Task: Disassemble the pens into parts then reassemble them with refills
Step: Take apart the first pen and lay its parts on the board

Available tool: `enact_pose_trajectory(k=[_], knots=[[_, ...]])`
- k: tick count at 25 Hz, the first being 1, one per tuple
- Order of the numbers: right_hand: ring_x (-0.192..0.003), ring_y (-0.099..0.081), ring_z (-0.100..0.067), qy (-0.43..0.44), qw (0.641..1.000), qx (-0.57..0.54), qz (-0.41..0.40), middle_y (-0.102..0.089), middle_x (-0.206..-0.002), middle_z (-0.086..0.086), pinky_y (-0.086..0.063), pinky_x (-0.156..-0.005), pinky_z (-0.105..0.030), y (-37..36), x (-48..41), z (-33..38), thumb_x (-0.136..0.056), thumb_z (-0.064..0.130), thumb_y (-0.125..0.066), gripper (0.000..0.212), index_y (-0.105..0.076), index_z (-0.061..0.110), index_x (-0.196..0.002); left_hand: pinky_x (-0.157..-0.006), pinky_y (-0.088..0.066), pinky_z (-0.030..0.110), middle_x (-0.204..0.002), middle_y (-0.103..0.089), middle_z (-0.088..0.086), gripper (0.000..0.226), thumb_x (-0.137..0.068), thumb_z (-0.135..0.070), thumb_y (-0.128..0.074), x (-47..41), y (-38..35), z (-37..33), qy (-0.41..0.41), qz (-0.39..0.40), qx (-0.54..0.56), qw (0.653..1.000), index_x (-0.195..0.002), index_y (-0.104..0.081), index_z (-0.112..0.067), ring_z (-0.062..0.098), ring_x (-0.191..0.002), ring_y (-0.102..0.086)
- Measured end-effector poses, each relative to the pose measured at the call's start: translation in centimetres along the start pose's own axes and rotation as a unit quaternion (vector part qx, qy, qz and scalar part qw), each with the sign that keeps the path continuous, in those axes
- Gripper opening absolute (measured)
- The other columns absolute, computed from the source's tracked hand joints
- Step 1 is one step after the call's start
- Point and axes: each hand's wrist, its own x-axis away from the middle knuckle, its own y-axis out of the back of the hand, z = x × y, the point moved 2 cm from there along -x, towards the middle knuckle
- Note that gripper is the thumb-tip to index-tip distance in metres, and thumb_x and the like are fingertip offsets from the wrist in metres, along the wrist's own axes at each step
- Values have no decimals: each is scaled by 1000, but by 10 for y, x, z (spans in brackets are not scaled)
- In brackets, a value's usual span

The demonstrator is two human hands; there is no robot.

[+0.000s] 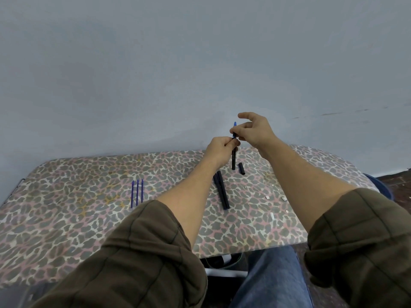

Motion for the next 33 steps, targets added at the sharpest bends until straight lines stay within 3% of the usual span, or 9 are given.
enact_pose_trajectory(k=[4,8,12,16,20,23,26,29,33], knots=[[-90,-73,-21,-2,998,-45,31,-79,-96,-7,-61,-97,-42,1,2,-1,-100,-6,-55,54,-45,7,-152,-90,-50,34,-100,-73,1,31,-105,-33,-55,-3,-1,0,-5,0,-4,1000,-110,-75,-9,21,-105,-67],[-105,-73,-27,-23,1000,4,12,-76,-110,-14,-59,-99,-44,3,0,0,-95,9,-73,61,-48,9,-150,-81,-46,31,-97,-72,0,30,-106,-32,-54,-3,-3,3,-5,7,-5,1000,-110,-75,-11,17,-96,-66],[-92,-75,-22,-6,1000,-17,-8,-79,-100,-12,-62,-93,-37,8,-2,1,-97,-1,-66,49,-53,7,-144,-90,-50,37,-103,-74,10,30,-104,-31,-57,-5,-6,6,0,8,-12,1000,-108,-74,-7,27,-103,-67],[-90,-75,-19,8,999,-45,-29,-80,-100,-8,-62,-91,-35,14,-5,3,-99,-2,-60,45,-54,7,-143,-95,-50,37,-95,-75,-2,26,-104,-30,-58,-4,-9,7,-10,4,-1,1000,-126,-68,-19,19,-104,-70],[-94,-76,-25,8,998,-42,-54,-78,-102,-13,-63,-91,-35,16,-5,1,-96,2,-69,44,-60,6,-138,-99,-52,39,-90,-77,-2,21,-102,-27,-60,-6,-12,4,-30,-16,10,999,-121,-69,-28,15,-99,-73],[-86,-76,-22,11,994,-61,-87,-78,-96,-11,-63,-84,-32,17,-10,1,-92,4,-73,37,-67,7,-128,-101,-52,41,-92,-78,1,21,-101,-26,-63,-8,-13,5,-31,-23,18,999,-120,-72,-26,16,-98,-74],[-74,-74,-18,19,981,-95,-168,-76,-84,-5,-65,-77,-32,28,-25,2,-91,4,-72,20,-73,10,-109,-102,-52,40,-94,-78,1,23,-101,-25,-64,-9,-13,10,-24,-26,15,999,-122,-72,-23,16,-99,-73],[-69,-74,-20,-23,976,-20,-215,-76,-78,-3,-66,-80,-38,39,-39,-16,-91,7,-72,13,-76,15,-101,-102,-52,39,-100,-78,3,23,-101,-26,-63,-13,-10,15,-16,-50,13,999,-122,-72,-23,17,-101,-72],[-85,-79,-32,-110,971,175,-116,-78,-89,-14,-65,-84,-44,32,-41,-67,-89,4,-75,11,-80,11,-95,-101,-53,40,-107,-77,4,23,-101,-28,-64,-24,-17,21,-8,-65,16,998,-123,-71,-25,18,-105,-71]])
